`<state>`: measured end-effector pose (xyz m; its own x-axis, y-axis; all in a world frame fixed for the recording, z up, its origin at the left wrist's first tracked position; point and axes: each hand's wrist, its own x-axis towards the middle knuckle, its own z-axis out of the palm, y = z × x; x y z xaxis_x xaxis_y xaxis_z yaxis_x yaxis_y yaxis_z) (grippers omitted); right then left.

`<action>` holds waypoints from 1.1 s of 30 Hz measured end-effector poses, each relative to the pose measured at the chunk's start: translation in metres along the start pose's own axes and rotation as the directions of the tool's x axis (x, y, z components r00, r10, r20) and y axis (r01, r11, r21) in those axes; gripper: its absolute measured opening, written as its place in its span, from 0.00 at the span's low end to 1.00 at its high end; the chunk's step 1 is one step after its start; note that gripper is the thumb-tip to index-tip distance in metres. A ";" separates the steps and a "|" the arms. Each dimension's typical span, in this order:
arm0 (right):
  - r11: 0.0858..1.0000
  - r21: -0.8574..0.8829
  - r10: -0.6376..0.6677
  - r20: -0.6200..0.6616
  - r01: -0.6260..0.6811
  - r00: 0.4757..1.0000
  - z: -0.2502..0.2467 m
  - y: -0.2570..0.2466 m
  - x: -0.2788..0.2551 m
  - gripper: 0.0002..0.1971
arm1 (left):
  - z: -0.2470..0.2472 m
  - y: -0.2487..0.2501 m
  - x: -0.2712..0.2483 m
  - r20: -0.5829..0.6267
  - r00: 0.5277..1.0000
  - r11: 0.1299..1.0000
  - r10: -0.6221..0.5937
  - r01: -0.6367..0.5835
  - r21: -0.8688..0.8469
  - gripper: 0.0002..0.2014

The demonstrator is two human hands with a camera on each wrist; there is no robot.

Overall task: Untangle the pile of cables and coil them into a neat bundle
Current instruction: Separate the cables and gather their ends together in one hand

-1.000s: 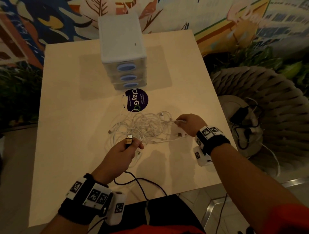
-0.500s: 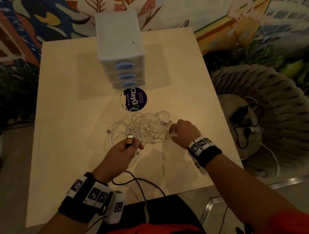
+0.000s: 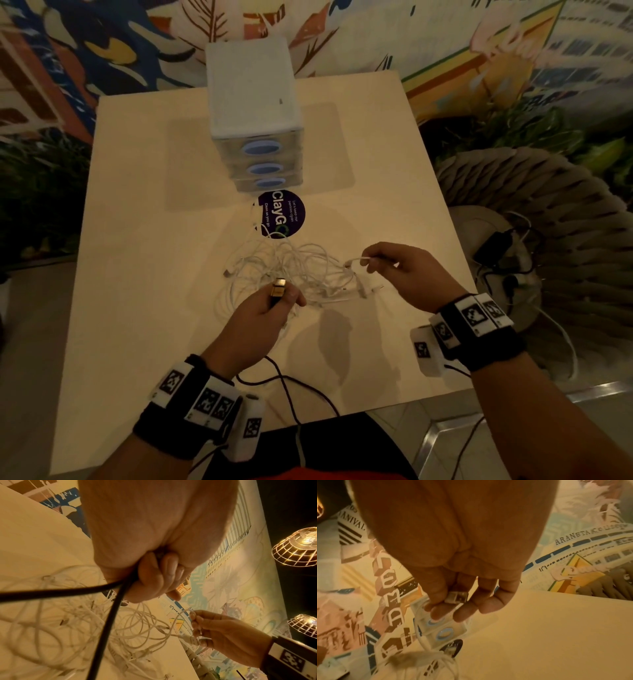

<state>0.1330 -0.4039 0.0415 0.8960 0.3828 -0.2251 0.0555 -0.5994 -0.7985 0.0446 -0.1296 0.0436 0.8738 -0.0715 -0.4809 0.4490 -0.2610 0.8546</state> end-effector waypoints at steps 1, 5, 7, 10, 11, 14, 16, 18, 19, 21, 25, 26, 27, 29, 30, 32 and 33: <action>0.997 0.077 0.000 -0.019 0.002 1.000 -0.001 -0.001 -0.001 0.10 | 0.003 0.002 0.002 0.000 1.000 1.000 0.022 -0.022 0.004 0.15; 0.969 0.247 -0.014 -0.064 0.030 0.998 -0.007 -0.011 0.003 0.16 | 0.019 0.009 0.013 -0.027 0.989 0.981 0.148 -0.143 0.129 0.05; 0.967 0.253 -0.022 -0.055 0.035 0.998 -0.010 -0.018 0.006 0.15 | 0.027 0.014 0.017 -0.046 0.981 0.974 0.187 -0.179 0.140 0.02; 0.980 0.197 -0.029 -0.021 0.033 0.999 -0.010 -0.025 0.009 0.12 | 0.035 0.023 0.021 -0.131 0.967 0.974 0.217 -0.205 0.101 0.12; 0.985 0.164 -0.045 -0.004 0.045 0.999 -0.008 -0.028 0.008 0.11 | 0.037 0.027 0.022 -0.155 0.961 0.973 0.230 -0.220 0.076 0.15; 0.991 0.107 -0.085 0.068 0.078 0.994 -0.002 -0.039 0.006 0.11 | 0.037 0.035 0.027 -0.194 0.940 0.960 0.279 -0.266 0.091 0.11; 0.990 0.117 -0.086 0.105 0.074 0.991 0.001 -0.046 0.004 0.10 | 0.034 0.034 0.030 -0.165 0.942 0.953 0.293 -0.273 0.134 0.03; 0.989 0.113 -0.105 0.118 0.092 0.987 0.004 -0.044 0.001 0.08 | 0.030 0.031 0.030 -0.126 0.954 0.953 0.272 -0.249 0.173 0.04; 0.990 0.110 -0.105 0.117 0.092 0.988 0.005 -0.041 -0.001 0.09 | 0.028 0.028 0.029 -0.126 0.960 0.957 0.249 -0.225 0.181 0.05; 0.995 0.095 -0.051 0.105 0.041 0.993 0.008 -0.028 -0.004 0.20 | 0.024 0.026 0.025 -0.149 0.968 0.977 0.200 -0.185 0.109 0.07; 0.995 -0.075 0.079 0.155 -0.068 0.985 0.024 -0.010 -0.005 0.31 | 0.020 0.030 0.013 -0.216 0.963 0.971 0.163 -0.196 -0.138 0.11; 0.992 -0.105 0.081 0.165 -0.064 0.983 0.028 -0.009 -0.004 0.28 | 0.019 0.033 0.011 -0.231 0.961 0.965 0.153 -0.195 -0.175 0.12; 0.991 -0.125 0.072 0.164 -0.052 0.984 0.033 -0.009 -0.001 0.23 | 0.018 0.037 0.009 -0.239 0.961 0.958 0.142 -0.194 -0.211 0.12; 0.990 -0.136 0.050 0.137 -0.031 0.989 0.037 -0.012 0.005 0.16 | 0.014 0.040 0.007 -0.235 0.963 0.933 0.135 -0.203 -0.297 0.13; 0.992 -0.126 0.039 0.121 -0.024 0.992 0.038 -0.013 0.007 0.16 | 0.012 0.040 0.006 -0.227 0.964 0.916 0.139 -0.213 -0.341 0.13; 0.995 -0.100 0.020 0.107 -0.009 0.994 0.038 -0.019 0.010 0.23 | 0.006 0.039 0.004 -0.204 0.967 0.878 0.150 -0.225 -0.423 0.13; 0.995 -0.099 0.006 0.112 0.005 0.994 0.040 -0.022 0.011 0.27 | 0.004 0.039 0.003 -0.192 0.969 0.857 0.153 -0.227 -0.463 0.13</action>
<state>0.1241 -0.3587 0.0344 0.8413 0.4553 -0.2913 0.1031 -0.6641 -0.7405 0.0636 -0.1434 0.0746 0.9518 0.0753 -0.2974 0.2725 0.2384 0.9322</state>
